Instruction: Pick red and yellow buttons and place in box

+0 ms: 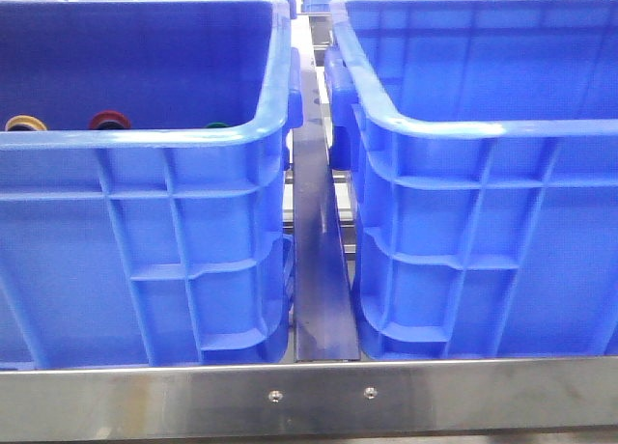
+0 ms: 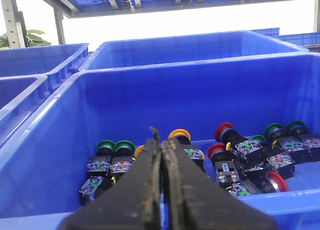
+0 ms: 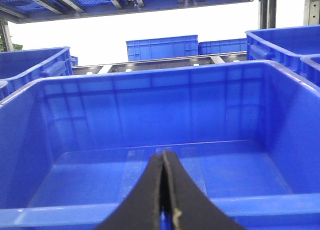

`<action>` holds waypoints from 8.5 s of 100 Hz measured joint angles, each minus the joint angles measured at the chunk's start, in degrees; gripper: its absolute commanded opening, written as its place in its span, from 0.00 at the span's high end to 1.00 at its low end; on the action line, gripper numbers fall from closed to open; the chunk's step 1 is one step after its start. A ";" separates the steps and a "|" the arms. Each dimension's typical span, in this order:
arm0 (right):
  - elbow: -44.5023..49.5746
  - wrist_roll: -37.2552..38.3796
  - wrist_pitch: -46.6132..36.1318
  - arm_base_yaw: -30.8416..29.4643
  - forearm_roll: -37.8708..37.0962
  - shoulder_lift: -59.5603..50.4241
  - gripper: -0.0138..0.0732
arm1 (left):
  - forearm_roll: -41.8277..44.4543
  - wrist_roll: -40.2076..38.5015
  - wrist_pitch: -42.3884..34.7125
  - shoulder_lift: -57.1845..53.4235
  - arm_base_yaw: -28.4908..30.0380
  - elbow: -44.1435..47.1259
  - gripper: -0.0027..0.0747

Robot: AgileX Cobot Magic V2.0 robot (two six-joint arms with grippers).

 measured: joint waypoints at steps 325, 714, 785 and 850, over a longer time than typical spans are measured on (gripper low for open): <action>0.00 0.00 0.00 0.00 0.00 0.00 0.95 | -8.79 -12.17 36.86 84.10 -17.34 -67.71 0.28; -44.93 6.82 46.91 0.00 15.10 34.88 0.32 | 14.33 -16.06 44.17 68.42 -63.63 -67.49 0.99; -49.29 -41.98 55.86 2.01 74.37 53.72 0.22 | 14.33 -16.06 44.27 68.42 -63.63 -67.49 0.99; -57.82 -45.26 54.24 18.42 75.67 69.00 0.56 | 14.33 -16.06 44.16 68.34 -63.63 -67.49 0.99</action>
